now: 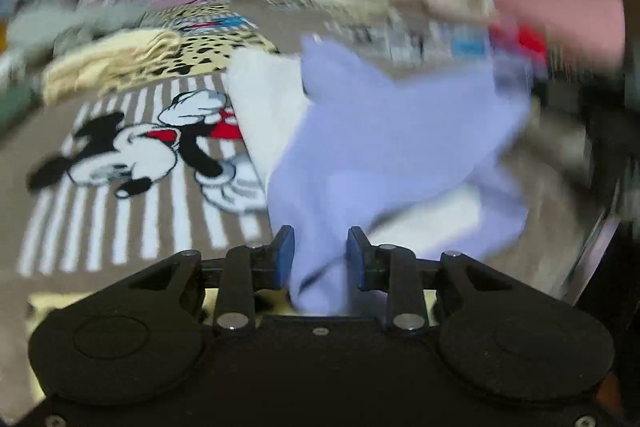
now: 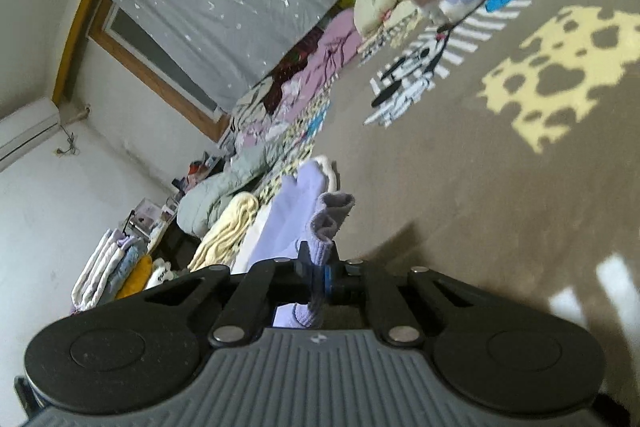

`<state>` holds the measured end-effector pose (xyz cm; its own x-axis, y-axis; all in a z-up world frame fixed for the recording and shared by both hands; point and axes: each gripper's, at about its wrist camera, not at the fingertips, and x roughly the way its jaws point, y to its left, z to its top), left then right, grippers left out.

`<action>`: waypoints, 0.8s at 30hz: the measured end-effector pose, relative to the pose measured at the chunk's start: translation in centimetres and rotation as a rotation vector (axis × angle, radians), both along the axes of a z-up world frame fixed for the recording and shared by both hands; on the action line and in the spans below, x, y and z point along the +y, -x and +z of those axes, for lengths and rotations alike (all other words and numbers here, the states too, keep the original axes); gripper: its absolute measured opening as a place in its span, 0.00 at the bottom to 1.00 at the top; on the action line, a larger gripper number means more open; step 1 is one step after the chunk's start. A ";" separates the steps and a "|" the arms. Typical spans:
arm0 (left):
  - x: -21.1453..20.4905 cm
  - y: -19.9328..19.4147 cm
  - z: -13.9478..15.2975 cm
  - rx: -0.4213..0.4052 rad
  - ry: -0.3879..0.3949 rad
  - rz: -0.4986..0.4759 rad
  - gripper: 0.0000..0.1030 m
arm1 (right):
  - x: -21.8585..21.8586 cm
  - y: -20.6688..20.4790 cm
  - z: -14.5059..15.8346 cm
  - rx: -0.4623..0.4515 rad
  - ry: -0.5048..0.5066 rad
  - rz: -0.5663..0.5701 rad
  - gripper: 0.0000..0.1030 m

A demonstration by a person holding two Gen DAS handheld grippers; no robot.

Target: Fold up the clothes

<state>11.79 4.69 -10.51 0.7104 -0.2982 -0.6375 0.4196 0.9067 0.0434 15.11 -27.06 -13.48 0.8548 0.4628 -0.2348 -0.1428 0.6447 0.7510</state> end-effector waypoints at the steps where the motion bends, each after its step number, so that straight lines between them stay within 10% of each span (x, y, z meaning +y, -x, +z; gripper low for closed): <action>1: 0.0 0.3 0.0 -0.009 -0.022 0.000 0.27 | 0.0 -0.2 0.2 -0.010 0.009 -0.006 0.07; 10: 4.6 -0.7 2.0 -0.087 0.299 0.171 0.26 | -1.4 -2.2 0.8 -0.043 0.031 -0.066 0.07; 15: 2.5 -1.6 1.2 -0.084 0.255 0.136 0.11 | -1.8 -3.3 0.0 0.005 -0.018 -0.030 0.07; 18: 0.0 -2.6 -1.3 0.070 0.089 0.043 0.11 | -1.4 -3.7 -0.5 0.031 -0.014 -0.013 0.07; 24: 1.7 -1.8 1.3 -0.041 0.190 0.083 0.11 | -1.8 -3.7 -0.6 0.034 -0.021 -0.041 0.07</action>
<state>13.64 6.43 -9.23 0.7614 -0.3500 -0.5457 0.3450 0.9314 -0.1161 18.76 -28.83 -14.06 0.8647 0.4328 -0.2549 -0.0906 0.6336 0.7684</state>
